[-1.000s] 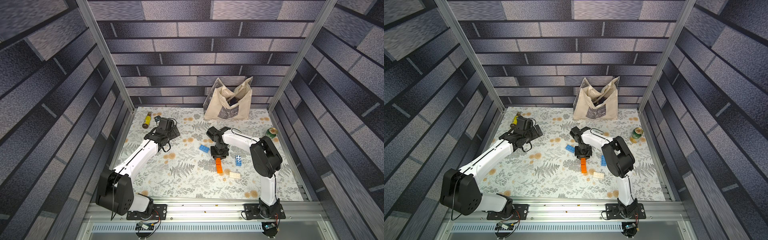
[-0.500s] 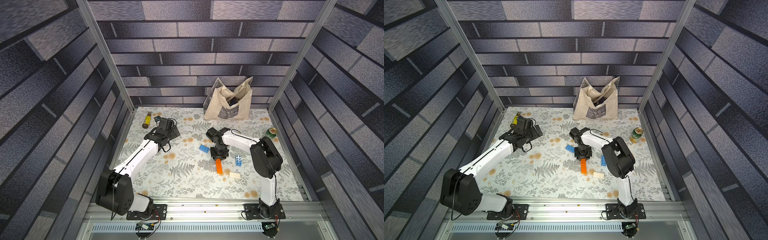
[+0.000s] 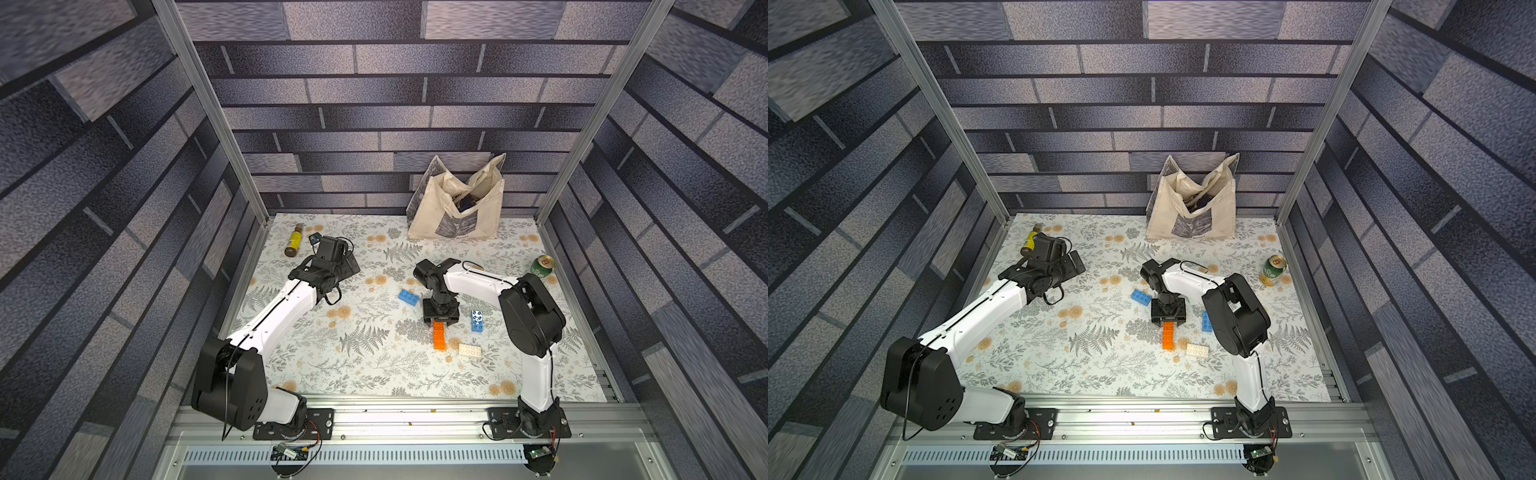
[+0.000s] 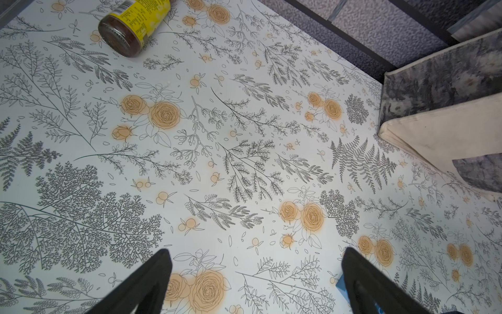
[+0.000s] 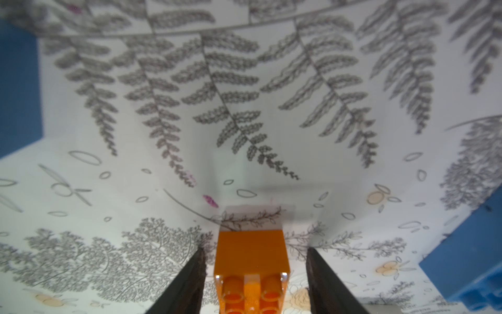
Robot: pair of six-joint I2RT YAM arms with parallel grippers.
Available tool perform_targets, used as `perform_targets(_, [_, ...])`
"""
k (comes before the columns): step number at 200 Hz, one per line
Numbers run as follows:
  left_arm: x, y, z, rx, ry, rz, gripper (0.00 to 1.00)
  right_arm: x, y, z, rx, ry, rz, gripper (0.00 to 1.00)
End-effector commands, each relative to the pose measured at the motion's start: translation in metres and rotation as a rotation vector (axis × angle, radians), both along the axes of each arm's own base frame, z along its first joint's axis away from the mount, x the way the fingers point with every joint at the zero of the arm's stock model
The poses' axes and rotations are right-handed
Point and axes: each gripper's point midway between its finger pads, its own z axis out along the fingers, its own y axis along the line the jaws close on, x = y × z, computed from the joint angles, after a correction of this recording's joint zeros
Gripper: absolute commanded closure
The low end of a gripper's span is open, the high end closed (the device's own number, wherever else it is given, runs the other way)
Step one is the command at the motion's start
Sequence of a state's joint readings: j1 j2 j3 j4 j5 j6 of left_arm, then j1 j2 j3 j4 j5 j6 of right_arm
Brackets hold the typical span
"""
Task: Assemble a rectangle with lego
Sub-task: Adjust the lego brick at the center of the board.
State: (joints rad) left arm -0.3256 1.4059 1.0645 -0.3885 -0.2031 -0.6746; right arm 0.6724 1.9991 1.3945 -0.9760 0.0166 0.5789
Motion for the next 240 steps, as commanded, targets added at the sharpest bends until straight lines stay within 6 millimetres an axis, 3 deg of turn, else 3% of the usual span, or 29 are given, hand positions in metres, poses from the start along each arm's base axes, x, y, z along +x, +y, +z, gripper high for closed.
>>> perform_targets(1, [-0.007,0.004,-0.003,-0.015,0.018,0.012,0.00,-0.004,-0.001,-0.001,-0.011,0.008,-0.002,0.32])
perform_targets(25, [-0.005,0.003,-0.002,-0.013,0.017,0.010,0.00,-0.001,0.006,0.003,0.010,-0.001,-0.008,0.29])
perform_targets(48, [-0.004,0.004,-0.002,-0.012,0.015,0.011,0.00,-0.001,0.007,0.003,0.012,0.006,-0.023,0.35])
perform_targets(144, [-0.004,0.004,-0.002,-0.016,0.017,0.014,0.00,-0.030,-0.002,0.000,0.006,0.039,-0.054,0.42])
perform_targets(240, [-0.004,0.004,-0.002,-0.019,0.018,0.019,0.00,-0.028,0.006,-0.002,0.039,0.033,-0.011,0.54])
